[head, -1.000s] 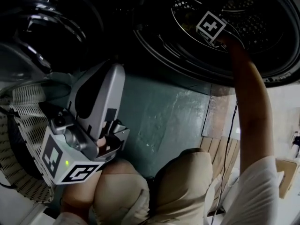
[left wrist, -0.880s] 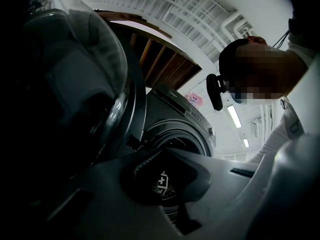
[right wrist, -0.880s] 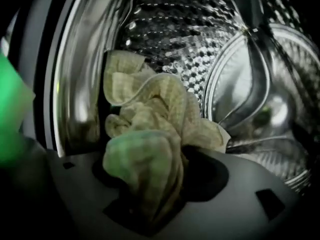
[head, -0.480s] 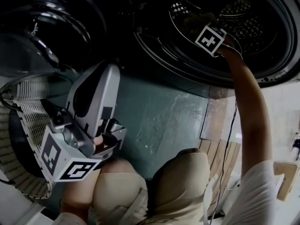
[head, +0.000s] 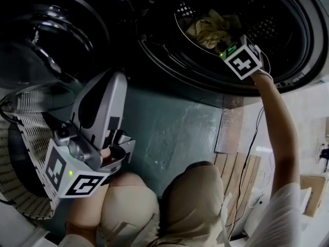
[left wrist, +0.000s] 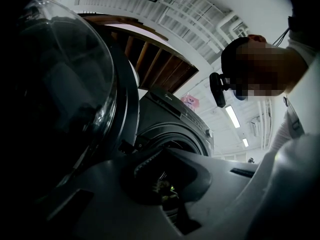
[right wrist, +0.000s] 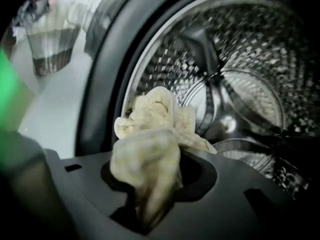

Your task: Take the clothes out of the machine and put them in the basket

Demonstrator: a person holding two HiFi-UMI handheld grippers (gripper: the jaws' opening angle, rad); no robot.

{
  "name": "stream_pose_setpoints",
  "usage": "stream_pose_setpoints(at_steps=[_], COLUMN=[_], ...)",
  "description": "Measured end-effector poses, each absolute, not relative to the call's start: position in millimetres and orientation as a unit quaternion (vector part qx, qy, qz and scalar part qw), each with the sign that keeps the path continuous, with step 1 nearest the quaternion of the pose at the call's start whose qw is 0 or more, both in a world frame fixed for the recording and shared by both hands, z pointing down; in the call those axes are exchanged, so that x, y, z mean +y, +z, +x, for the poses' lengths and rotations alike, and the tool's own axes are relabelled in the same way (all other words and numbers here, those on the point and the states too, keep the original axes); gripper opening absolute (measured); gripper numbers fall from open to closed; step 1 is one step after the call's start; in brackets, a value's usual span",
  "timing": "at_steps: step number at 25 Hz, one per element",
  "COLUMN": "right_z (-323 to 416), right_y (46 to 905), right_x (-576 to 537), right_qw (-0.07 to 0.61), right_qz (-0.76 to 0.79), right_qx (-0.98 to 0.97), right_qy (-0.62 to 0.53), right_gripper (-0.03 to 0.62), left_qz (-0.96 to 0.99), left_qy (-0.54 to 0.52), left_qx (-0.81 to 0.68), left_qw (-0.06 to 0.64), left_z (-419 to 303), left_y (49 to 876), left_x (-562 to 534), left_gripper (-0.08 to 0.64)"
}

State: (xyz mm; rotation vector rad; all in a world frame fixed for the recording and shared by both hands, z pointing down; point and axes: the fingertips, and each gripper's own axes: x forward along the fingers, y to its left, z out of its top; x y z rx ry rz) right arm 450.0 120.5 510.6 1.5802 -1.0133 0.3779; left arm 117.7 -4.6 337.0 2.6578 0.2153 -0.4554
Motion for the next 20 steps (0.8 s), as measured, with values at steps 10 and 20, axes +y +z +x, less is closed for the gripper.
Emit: stream_pose_setpoints(at_steps=[10,20], right_z=[370.7,339.9], right_y=[440.8,416.7], right_x=[134.1,139.2], right_qw=[0.529,0.488], right_qz=[0.700,0.723], right_qx=[-0.473,-0.488], right_qy=[0.076,0.038], right_gripper=[0.186,0.186], left_qz=[0.959,0.964], left_qy=[-0.174,-0.157], left_qx=[0.071,0.085], left_qw=[0.210,0.196], left_z=[114.7,121.3], left_y=[332.3,333.7], left_x=[-9.5,-0.2], left_gripper=[0.014,0.014])
